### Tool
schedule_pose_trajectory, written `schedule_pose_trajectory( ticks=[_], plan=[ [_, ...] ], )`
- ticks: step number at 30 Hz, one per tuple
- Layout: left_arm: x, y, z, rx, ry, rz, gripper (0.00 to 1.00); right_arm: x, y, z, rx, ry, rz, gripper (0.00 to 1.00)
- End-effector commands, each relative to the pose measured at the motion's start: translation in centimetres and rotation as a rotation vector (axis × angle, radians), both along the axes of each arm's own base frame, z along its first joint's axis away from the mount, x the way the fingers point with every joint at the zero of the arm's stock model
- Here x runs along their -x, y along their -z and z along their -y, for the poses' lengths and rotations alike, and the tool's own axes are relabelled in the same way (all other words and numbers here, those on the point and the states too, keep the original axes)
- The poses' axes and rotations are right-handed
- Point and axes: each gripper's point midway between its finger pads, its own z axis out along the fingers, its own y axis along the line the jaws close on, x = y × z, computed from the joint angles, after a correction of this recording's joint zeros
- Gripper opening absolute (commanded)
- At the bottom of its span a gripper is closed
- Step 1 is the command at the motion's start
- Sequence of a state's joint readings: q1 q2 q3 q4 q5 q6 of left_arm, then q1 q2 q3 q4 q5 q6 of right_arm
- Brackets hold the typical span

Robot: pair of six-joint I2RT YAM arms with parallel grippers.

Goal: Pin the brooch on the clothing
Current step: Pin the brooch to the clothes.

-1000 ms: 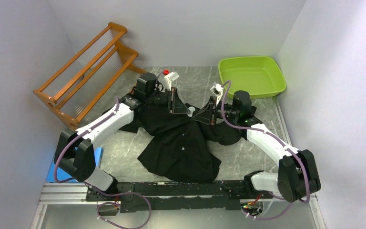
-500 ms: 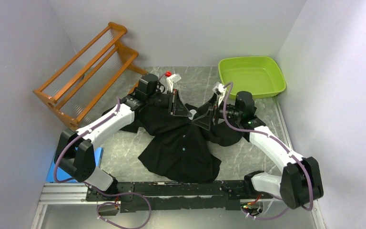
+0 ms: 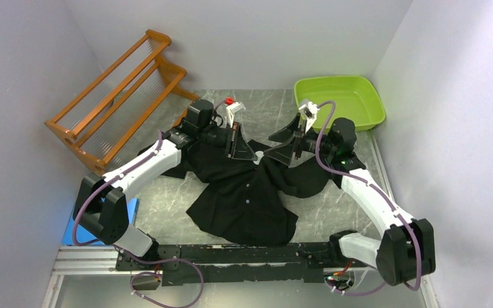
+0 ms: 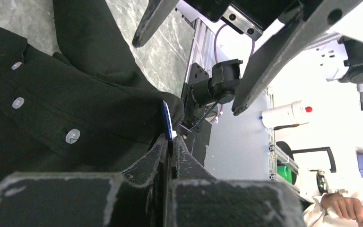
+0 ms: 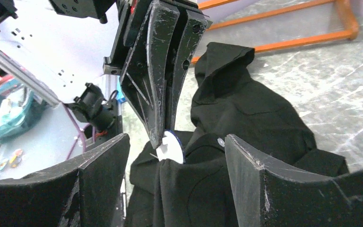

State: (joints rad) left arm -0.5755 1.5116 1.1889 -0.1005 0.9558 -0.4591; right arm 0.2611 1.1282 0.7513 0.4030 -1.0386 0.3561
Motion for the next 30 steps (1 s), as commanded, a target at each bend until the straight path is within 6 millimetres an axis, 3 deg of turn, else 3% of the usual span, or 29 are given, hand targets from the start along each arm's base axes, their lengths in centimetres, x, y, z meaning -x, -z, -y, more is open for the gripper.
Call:
schedule_pose_trajectory(
  ticks=[1, 6, 8, 12, 18, 21, 22, 24, 25, 28, 30],
  plan=[
    [1.5, -2.7, -0.1, 0.070, 0.097, 0.106, 0.03, 0.3, -1.8, -0.7, -0.016, -0.104, 0.013, 0.73],
    [1.9, -3.1, -0.3, 0.081, 0.110, 0.118, 0.03, -0.1, -0.4, -1.1, 0.002, -0.174, -0.038, 0.62],
    [2.0, -3.3, -0.3, 0.085, 0.108, 0.127, 0.03, -0.2, 0.1, -1.2, 0.013, -0.191, -0.050, 0.53],
    [2.0, -3.5, -0.4, 0.085, 0.106, 0.129, 0.03, 0.1, 0.5, -1.5, 0.010, -0.237, -0.066, 0.49],
    [2.0, -3.5, -0.4, 0.084, 0.107, 0.131, 0.03, 0.2, 1.3, -2.4, 0.017, -0.281, -0.098, 0.32],
    [2.0, -3.4, -0.4, 0.080, 0.109, 0.124, 0.03, 0.1, 1.4, -2.5, 0.018, -0.284, -0.099, 0.14],
    [2.0, -3.4, -0.4, 0.079, 0.108, 0.125, 0.03, 0.1, 1.4, -2.6, 0.017, -0.287, -0.095, 0.02],
    [1.9, -3.2, -0.4, 0.070, 0.098, 0.125, 0.03, 0.1, 1.4, -2.6, 0.016, -0.286, -0.092, 0.00],
    [1.7, -3.0, -0.5, 0.060, 0.083, 0.129, 0.08, 0.0, 1.4, -2.5, 0.015, -0.275, -0.086, 0.00],
    [0.6, -2.6, -1.0, 0.011, -0.013, 0.158, 0.47, -0.1, 1.0, -2.4, 0.004, -0.234, -0.071, 0.00],
    [-0.4, -2.4, -1.6, -0.009, -0.104, 0.173, 0.65, -0.4, 0.7, -2.3, -0.017, -0.189, -0.076, 0.00]
  ],
)
